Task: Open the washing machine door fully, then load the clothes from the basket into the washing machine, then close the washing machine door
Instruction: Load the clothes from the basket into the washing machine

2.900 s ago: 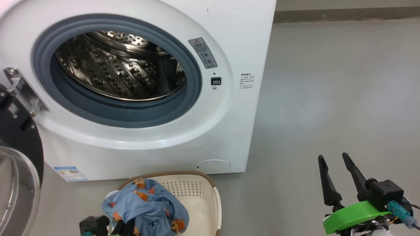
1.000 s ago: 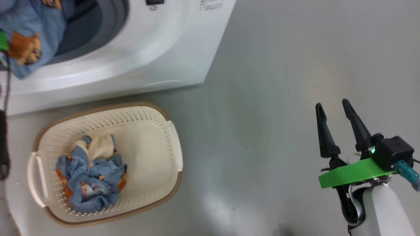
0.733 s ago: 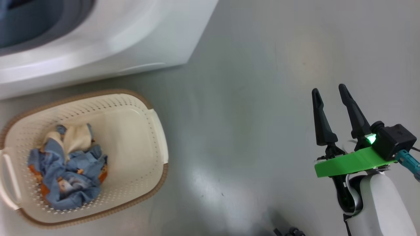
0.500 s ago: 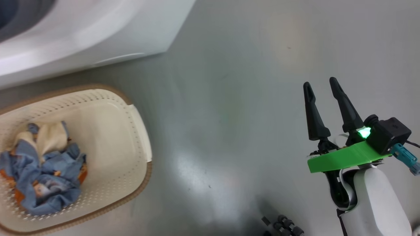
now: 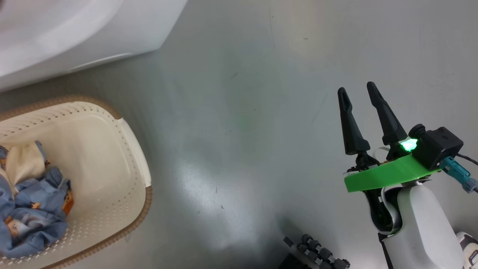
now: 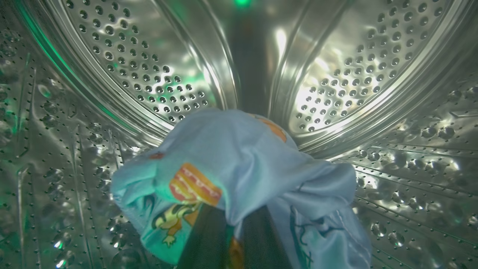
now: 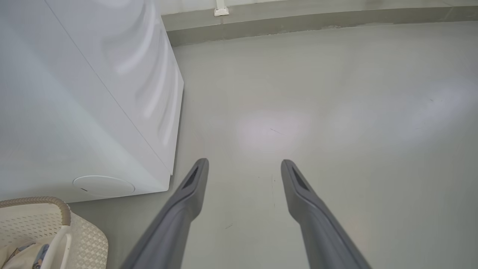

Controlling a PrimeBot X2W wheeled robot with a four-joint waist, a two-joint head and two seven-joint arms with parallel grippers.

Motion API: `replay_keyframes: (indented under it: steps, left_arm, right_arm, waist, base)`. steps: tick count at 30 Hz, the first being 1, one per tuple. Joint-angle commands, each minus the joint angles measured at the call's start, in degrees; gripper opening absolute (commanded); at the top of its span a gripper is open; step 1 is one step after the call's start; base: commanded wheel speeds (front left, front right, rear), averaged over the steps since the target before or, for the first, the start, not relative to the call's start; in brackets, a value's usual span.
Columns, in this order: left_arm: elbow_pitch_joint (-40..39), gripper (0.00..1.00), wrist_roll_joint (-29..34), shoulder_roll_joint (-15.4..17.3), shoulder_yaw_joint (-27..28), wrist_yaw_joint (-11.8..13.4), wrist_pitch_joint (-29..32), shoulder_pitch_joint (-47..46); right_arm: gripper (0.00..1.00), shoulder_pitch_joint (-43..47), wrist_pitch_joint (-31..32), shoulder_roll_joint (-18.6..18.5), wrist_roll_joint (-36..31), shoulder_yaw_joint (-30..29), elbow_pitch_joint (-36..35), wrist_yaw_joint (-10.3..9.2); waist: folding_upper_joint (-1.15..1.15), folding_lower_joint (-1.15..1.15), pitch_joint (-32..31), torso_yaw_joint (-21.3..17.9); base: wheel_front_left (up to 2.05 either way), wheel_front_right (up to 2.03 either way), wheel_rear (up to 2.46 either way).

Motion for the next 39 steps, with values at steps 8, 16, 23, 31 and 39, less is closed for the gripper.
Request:
replay_keyframes:
  steps: [8, 16, 23, 31, 39]
  left_arm:
    - [0.87, 1.00, 0.16, 1.01, -0.76, -0.34, -1.11, -0.14]
    - [0.51, 1.00, 0.01, -1.04, -1.87, -0.91, -1.26, 4.26]
    - [-1.90, 1.00, -0.51, -3.70, -3.30, -1.20, -1.27, 11.22]
    - [-7.22, 1.00, -2.57, -7.13, -6.19, -1.26, -1.28, 21.74]
    - [-12.83, 1.00, -4.90, -8.57, -8.43, -1.27, -1.28, 32.08]
  right_arm:
    - [1.00, 1.24, -0.27, -0.21, -1.67, 0.22, -1.05, 0.09]
    - [1.00, 1.25, -0.27, -0.20, -3.94, -1.22, -0.85, 0.09]
    - [1.00, 1.78, -0.27, -0.20, -5.99, -2.60, -0.91, 0.09]
    - [1.00, 3.36, -0.27, -0.20, -8.37, -4.39, -0.62, 0.09]
    - [1.00, 5.73, -0.27, -0.61, -9.03, -4.64, -1.12, 0.09]
  waist:
    - [0.00, 0.00, -1.61, 2.55]
    - [0.00, 0.00, -4.81, 5.29]
    - [0.00, 0.00, -8.64, 8.52]
    - [0.00, 0.00, -14.91, 12.47]
    - [0.00, 0.00, -20.94, 15.56]
  base:
    - [0.00, 0.00, 0.00]
    - [0.00, 0.00, 0.00]
    - [0.00, 0.00, 0.00]
    - [0.00, 0.00, 0.00]
    - [0.00, 0.00, 0.00]
